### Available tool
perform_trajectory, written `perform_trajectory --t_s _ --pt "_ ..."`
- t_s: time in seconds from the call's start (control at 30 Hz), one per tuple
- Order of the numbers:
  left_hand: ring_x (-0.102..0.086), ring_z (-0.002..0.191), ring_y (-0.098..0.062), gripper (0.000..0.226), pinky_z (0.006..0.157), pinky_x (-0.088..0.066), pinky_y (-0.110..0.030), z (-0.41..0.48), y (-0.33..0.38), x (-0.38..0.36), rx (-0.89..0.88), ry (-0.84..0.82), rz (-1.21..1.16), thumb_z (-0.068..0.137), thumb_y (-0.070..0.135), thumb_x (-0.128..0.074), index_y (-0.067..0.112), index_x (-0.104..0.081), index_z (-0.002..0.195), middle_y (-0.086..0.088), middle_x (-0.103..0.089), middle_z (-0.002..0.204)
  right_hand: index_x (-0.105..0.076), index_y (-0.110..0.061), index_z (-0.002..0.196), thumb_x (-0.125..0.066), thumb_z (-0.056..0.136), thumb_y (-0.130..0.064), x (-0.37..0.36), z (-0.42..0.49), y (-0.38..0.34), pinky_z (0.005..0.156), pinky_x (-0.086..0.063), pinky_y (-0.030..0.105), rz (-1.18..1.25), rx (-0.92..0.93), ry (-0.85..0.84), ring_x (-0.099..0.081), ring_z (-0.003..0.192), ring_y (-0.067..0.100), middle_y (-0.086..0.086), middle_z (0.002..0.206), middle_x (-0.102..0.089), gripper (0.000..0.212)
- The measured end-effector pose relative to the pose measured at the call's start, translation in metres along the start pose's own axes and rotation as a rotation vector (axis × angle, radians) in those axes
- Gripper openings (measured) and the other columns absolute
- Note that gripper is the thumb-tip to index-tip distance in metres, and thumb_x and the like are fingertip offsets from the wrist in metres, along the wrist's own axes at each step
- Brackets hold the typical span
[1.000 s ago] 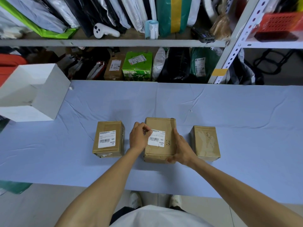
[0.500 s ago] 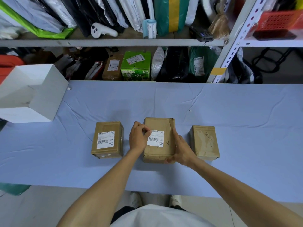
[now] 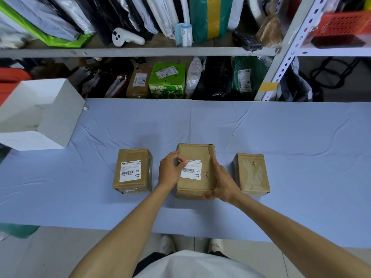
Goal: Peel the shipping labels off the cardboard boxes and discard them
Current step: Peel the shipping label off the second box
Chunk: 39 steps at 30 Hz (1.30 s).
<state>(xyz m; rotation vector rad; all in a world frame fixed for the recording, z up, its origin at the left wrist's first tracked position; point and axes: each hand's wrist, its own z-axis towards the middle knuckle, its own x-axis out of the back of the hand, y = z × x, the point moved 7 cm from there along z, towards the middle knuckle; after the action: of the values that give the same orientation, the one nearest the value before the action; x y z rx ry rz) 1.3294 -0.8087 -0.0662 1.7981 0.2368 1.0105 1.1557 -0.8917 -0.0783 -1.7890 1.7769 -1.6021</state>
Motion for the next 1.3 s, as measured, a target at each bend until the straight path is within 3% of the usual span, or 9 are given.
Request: perform_trajectory --t_s 0.23,0.37,0.47,0.53,0.6,0.67,0.87,1.17,1.3 --pt "-0.051 0.129 -0.019 0.011 0.084 -0.035 -0.011 -0.002 0.006 -0.001 0.019 -0.033 0.003 0.081 0.010 -0.072 0.014 -0.064 0.075 -0.004 -0.050 0.142 0.022 -0.033 0.148 -0.088 0.053 -0.022 0.000 0.001 0.002 0.104 -0.043 0.037 -0.010 0.006 0.003 -0.034 0.131 0.022 -0.001 0.146 -0.025 0.146" --pt "-0.049 0.130 -0.018 0.011 0.092 -0.037 -0.021 -0.003 0.008 0.000 0.032 -0.055 -0.011 0.081 0.012 -0.073 0.017 -0.066 0.075 -0.003 -0.051 0.142 0.021 -0.033 0.148 -0.087 0.052 -0.024 0.000 0.002 0.004 0.104 -0.043 0.035 -0.007 0.007 0.008 -0.034 0.131 0.022 0.000 0.147 -0.025 0.145" --pt "-0.049 0.131 -0.016 0.008 0.089 -0.033 -0.017 -0.004 0.009 0.001 0.045 -0.065 -0.006 0.080 0.012 -0.074 0.015 -0.067 0.077 -0.003 -0.048 0.144 0.017 -0.030 0.150 -0.089 0.053 -0.020 0.000 0.003 0.002 0.106 -0.040 0.034 0.001 0.022 0.022 -0.034 0.131 0.022 0.001 0.146 -0.025 0.144" --pt "-0.048 0.131 -0.015 0.005 0.086 -0.033 -0.013 -0.004 0.009 0.001 0.046 -0.072 -0.003 0.081 0.012 -0.073 0.012 -0.069 0.080 -0.003 -0.047 0.145 0.012 -0.029 0.151 -0.090 0.054 -0.016 0.002 0.004 0.000 0.111 -0.034 0.034 0.019 0.034 0.055 -0.027 0.139 0.023 0.003 0.154 -0.016 0.141" --pt "-0.048 0.132 -0.015 0.004 0.080 -0.034 -0.005 -0.004 0.009 0.002 0.048 -0.076 -0.006 0.081 0.012 -0.073 0.011 -0.069 0.081 -0.003 -0.046 0.145 0.015 -0.025 0.151 -0.092 0.052 -0.017 0.001 0.005 -0.001 0.115 -0.027 0.033 0.006 0.033 0.050 -0.014 0.144 0.018 0.000 0.160 0.005 0.145" --pt "-0.046 0.133 -0.016 0.004 0.074 -0.032 0.003 -0.005 0.009 0.002 0.048 -0.082 -0.003 0.081 0.011 -0.073 0.010 -0.069 0.082 -0.004 -0.045 0.146 0.018 -0.023 0.150 -0.092 0.050 -0.019 -0.001 0.006 -0.002 0.117 -0.025 0.033 -0.013 0.018 0.012 -0.008 0.146 0.015 -0.003 0.160 0.012 0.149" --pt "-0.046 0.134 -0.019 0.004 0.067 -0.030 0.011 -0.008 0.012 0.002 0.039 -0.086 0.003 0.082 0.008 -0.072 0.006 -0.068 0.083 -0.007 -0.042 0.148 0.018 -0.019 0.151 -0.093 0.050 -0.018 -0.002 0.008 0.000 0.118 -0.022 0.032 -0.022 0.003 -0.001 -0.007 0.147 0.018 -0.002 0.160 0.006 0.150" --pt "-0.045 0.134 -0.022 0.005 0.064 -0.033 0.009 -0.011 0.014 0.002 0.038 -0.108 0.004 0.084 0.008 -0.070 0.007 -0.065 0.082 -0.007 -0.038 0.150 0.017 -0.016 0.151 -0.093 0.051 -0.016 -0.002 0.008 -0.001 0.113 -0.019 0.022 -0.018 0.020 0.004 -0.010 0.146 0.016 -0.005 0.160 0.004 0.148" --pt "-0.045 0.134 -0.019 0.004 0.067 -0.032 0.010 -0.009 0.013 0.002 0.033 -0.111 -0.005 0.083 0.007 -0.070 0.004 -0.067 0.083 -0.009 -0.039 0.149 0.015 -0.016 0.151 -0.094 0.048 -0.020 0.000 0.007 0.000 0.118 -0.018 0.027 -0.024 0.026 0.006 -0.005 0.148 0.017 -0.002 0.161 0.003 0.150"
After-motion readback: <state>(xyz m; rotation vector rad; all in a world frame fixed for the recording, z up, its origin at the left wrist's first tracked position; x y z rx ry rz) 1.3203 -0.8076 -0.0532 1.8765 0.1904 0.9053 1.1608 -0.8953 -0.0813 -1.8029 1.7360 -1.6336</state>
